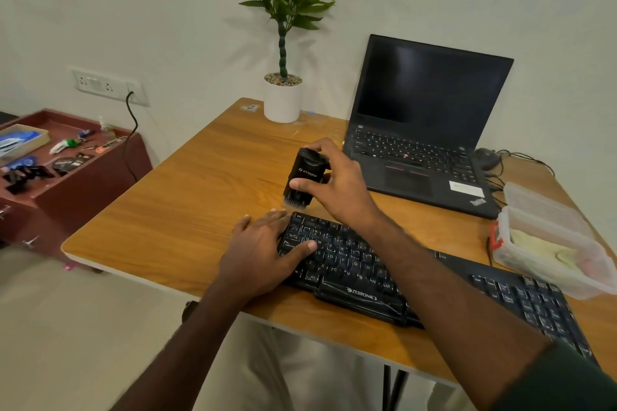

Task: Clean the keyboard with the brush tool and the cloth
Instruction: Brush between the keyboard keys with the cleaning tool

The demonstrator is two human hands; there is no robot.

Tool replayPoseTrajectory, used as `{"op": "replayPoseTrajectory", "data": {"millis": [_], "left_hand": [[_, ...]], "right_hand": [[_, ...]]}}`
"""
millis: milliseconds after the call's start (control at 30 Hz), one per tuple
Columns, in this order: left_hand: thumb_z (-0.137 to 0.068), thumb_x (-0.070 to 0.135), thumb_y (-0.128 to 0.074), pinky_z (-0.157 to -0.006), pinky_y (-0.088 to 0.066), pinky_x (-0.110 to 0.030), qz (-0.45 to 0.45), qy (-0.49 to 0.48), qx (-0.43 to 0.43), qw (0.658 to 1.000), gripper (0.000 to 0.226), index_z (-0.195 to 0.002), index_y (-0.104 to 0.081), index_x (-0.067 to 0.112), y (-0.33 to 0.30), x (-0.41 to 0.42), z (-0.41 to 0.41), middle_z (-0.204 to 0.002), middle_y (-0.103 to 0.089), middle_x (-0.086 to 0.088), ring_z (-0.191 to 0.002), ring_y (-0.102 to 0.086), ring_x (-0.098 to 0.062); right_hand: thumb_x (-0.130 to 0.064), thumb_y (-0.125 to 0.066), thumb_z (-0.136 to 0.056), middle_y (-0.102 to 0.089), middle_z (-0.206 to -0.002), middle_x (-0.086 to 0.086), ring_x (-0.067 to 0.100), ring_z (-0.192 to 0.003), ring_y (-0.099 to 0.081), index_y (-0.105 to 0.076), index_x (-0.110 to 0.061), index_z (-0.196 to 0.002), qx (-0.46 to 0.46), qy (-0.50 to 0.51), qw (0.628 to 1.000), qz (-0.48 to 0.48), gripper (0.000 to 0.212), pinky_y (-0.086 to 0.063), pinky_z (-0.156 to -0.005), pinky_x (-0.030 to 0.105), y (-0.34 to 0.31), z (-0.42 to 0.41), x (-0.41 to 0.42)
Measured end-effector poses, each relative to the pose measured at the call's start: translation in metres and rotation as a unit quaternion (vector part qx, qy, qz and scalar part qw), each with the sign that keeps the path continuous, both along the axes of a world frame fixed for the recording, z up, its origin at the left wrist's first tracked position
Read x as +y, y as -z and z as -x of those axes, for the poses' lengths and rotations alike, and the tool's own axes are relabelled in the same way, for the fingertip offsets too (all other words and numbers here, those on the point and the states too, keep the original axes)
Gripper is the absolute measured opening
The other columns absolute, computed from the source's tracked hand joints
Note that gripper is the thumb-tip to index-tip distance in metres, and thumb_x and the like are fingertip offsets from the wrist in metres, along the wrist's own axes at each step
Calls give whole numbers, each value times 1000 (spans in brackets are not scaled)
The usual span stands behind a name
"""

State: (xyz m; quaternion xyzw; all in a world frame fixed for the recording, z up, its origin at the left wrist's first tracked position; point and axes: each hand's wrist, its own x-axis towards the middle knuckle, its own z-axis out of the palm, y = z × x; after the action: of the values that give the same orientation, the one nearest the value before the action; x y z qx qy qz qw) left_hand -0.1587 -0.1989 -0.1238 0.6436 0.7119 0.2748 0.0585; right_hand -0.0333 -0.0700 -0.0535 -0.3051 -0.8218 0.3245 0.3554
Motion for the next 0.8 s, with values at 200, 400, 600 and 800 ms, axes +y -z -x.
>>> {"op": "replayPoseTrajectory", "data": {"millis": [200,400,600,800], "left_hand": [[-81,84,-25,-120,-18,-46,8,-9,-4,1000,90,-144,-48,23,2,2,1,-149,-49,3,-143,-34,-8],[-80,87,-22,-119,-18,-48,11,-9,13,1000,94,-149,-39,25,6,2,2,-153,-44,4,-144,-32,-8],[-83,83,-19,-121,-15,-43,25,-21,25,999,90,-150,-39,27,6,2,0,-151,-47,0,-144,-31,-9],[-80,87,-16,-121,-15,-43,32,-17,18,999,94,-150,-39,28,4,2,2,-150,-48,1,-144,-31,-8]], "right_hand": [[-28,-83,-80,-67,-110,-7,12,-98,-67,-52,-33,-117,-57,-8,998,-26,48,-61,-82,38,10,-4,1],[-25,-84,-81,-64,-107,-14,-2,-98,-62,-56,-26,-120,-12,-3,1000,8,48,-49,-75,8,1,-20,-2],[-23,-83,-81,-65,-111,-13,0,-103,-62,-56,-29,-121,-84,-18,996,-4,49,-53,-83,16,0,-60,11],[-25,-84,-80,-64,-109,-12,-2,-100,-62,-57,-26,-120,-55,-5,998,2,48,-51,-78,9,0,-65,4]]}}
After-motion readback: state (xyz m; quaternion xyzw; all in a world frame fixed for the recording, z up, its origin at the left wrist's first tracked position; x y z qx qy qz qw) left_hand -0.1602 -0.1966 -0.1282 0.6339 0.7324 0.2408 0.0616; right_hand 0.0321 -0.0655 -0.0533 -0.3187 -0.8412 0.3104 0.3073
